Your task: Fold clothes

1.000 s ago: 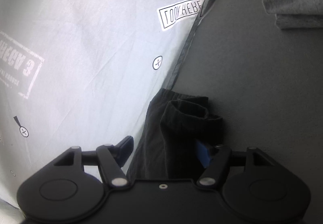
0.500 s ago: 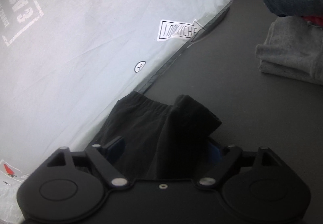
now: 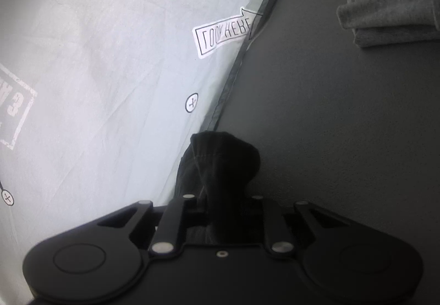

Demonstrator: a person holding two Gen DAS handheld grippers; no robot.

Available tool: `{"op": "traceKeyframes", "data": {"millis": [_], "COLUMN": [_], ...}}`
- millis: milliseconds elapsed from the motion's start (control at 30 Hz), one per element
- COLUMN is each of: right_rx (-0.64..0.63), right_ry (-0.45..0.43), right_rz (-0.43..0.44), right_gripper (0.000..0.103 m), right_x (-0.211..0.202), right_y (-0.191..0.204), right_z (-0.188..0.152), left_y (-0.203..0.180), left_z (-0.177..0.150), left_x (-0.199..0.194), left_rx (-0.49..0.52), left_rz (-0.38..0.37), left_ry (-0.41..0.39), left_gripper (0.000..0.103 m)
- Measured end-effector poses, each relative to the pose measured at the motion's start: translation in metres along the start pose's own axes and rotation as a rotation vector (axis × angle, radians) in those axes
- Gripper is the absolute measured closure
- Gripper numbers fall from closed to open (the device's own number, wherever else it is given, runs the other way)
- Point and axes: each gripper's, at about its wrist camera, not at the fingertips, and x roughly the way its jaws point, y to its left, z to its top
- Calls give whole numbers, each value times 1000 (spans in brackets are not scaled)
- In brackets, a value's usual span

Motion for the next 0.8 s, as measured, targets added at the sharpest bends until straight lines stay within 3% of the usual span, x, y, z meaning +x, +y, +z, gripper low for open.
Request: {"op": "traceKeyframes", "data": {"millis": [167,267,300,367,467,500,567,633,700,800], "right_rx": [-152,-367,-443,-611,-890,-971,-1141,-1330,-1511,-1740], "right_ry": [-38,-21,7,91,271,330,414,508,501,465], "right_rz": [113,206,253,357,458,471,440,306,240,231], "right_gripper": [89,90,90,90,89,89,89,87,84,80], "right_x": [-38,-65,-74,-94,-123,-129,-129,-113,-106,-116], "right_y": [72,145,167,210,250,252,244,216,189,200], "right_z": [-11,-44,-63,-113,-214,-251,-318,-384,-423,-441], "left_y": [-31,-18,-11,10,63,86,130,170,196,197], "left_z": [3,24,32,44,44,35,11,-21,-51,-79], "left_x": [7,-8,-24,-80,-179,-207,-257,-288,-309,-328], "left_rx": [139,43,-1,-71,-199,-253,-353,-468,-575,-646], "left_rz": [147,100,83,92,209,279,427,559,598,597], "left_ry": [51,117,101,-34,-212,-236,-270,-228,-158,-147], "left_gripper": [0,3,6,5,4,4,1,0,0,0]}}
